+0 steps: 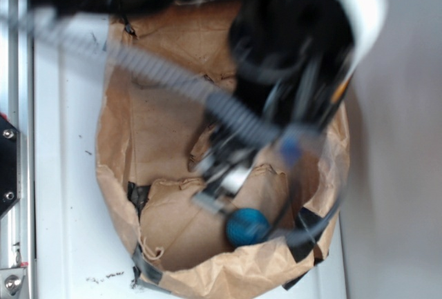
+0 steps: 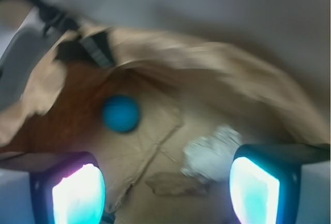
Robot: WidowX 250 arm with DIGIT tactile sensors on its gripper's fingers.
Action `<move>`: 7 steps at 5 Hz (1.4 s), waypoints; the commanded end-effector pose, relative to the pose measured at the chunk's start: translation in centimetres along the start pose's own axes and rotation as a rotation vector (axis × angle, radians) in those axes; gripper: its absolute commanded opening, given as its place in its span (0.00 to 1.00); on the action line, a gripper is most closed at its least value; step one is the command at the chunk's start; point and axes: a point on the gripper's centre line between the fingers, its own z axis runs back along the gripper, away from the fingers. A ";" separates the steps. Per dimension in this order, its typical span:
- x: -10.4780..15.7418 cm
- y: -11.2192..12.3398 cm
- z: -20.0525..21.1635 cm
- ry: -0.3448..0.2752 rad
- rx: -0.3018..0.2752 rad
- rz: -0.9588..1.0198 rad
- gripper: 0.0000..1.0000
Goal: Grab the blue ball.
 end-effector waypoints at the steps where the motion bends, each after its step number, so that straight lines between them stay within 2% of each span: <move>1: 0.7 -2.0 -3.4 -0.040 0.136 -0.199 1.00; 2: 1.0 -0.9 -5.4 -0.002 0.130 -0.187 1.00; 3: 0.7 -0.6 -7.2 0.020 0.094 -0.212 1.00; 4: 0.8 -1.9 -7.8 -0.008 -0.001 -0.291 1.00; 5: 1.6 -3.0 -8.3 -0.073 -0.064 -0.340 1.00; 6: 2.2 -2.7 -9.4 -0.139 -0.046 -0.385 1.00; 7: 2.3 -2.9 -10.6 -0.145 -0.062 -0.389 1.00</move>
